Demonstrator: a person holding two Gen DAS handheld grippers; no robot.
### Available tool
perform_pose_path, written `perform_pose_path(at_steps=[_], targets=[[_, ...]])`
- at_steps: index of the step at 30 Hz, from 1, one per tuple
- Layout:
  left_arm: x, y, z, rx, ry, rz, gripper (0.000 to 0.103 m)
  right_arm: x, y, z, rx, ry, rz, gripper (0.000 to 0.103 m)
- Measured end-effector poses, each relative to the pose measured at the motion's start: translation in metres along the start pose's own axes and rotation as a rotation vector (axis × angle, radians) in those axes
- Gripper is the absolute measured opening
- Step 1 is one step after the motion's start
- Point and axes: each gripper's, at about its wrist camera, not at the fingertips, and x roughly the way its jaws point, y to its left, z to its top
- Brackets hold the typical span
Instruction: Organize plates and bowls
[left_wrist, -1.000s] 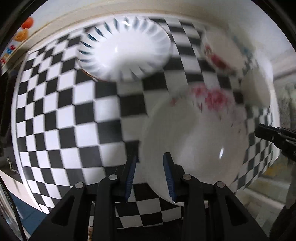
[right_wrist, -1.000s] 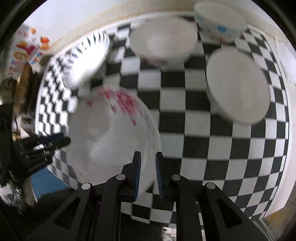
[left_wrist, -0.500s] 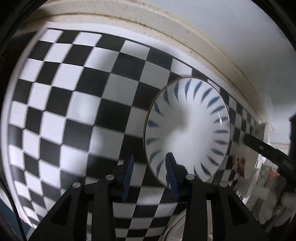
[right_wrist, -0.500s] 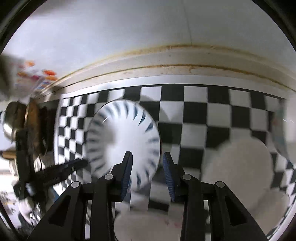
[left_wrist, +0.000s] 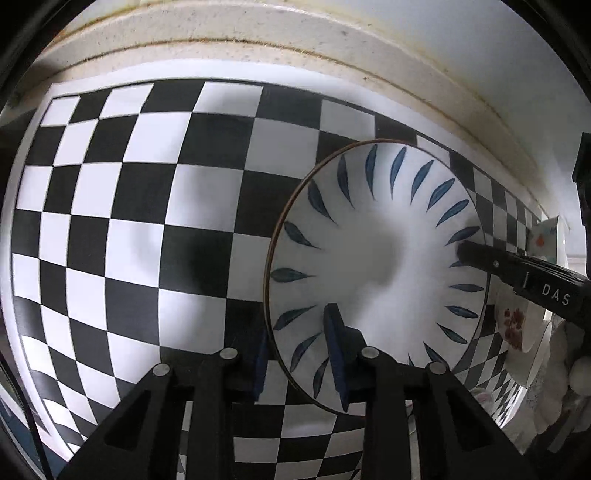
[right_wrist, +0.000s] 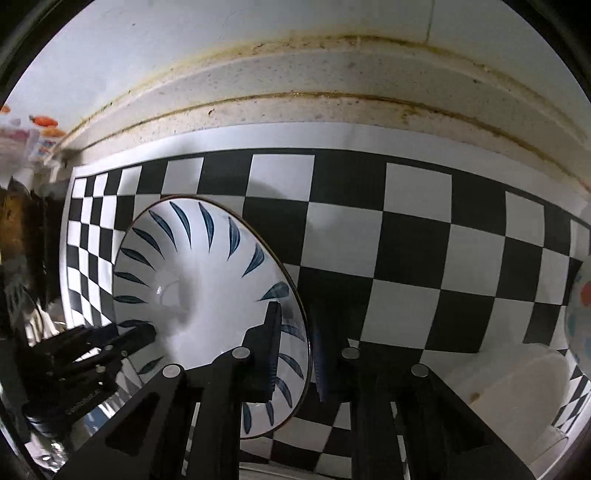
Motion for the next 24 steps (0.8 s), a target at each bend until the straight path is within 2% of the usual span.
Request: perform_pose_path(at_steps=[6,12,21,24], targets=[[-0.024,-0.009,-0.011,0.014,-0.041,-0.003,0.025,-0.023,-0.001,-0.015,-0.001,-0.06,0.036,0.017],[-0.067,-0.021,-0.027,0.07,-0.084,-0.016,0.025,-0.066,-0.004,-0.039,-0.019,-0.123,0.045,0.017],[-0.121,-0.048,-0.07,0.166,-0.138,-0.04,0.025,-0.138,-0.023,-0.11,-0.009,-0.214,0.072,0.017],[-0.122,-0.074,-0.09,0.2,-0.137,-0.041,0.025,-0.153,-0.031,-0.138,-0.007,-0.23,0.071,0.017]])
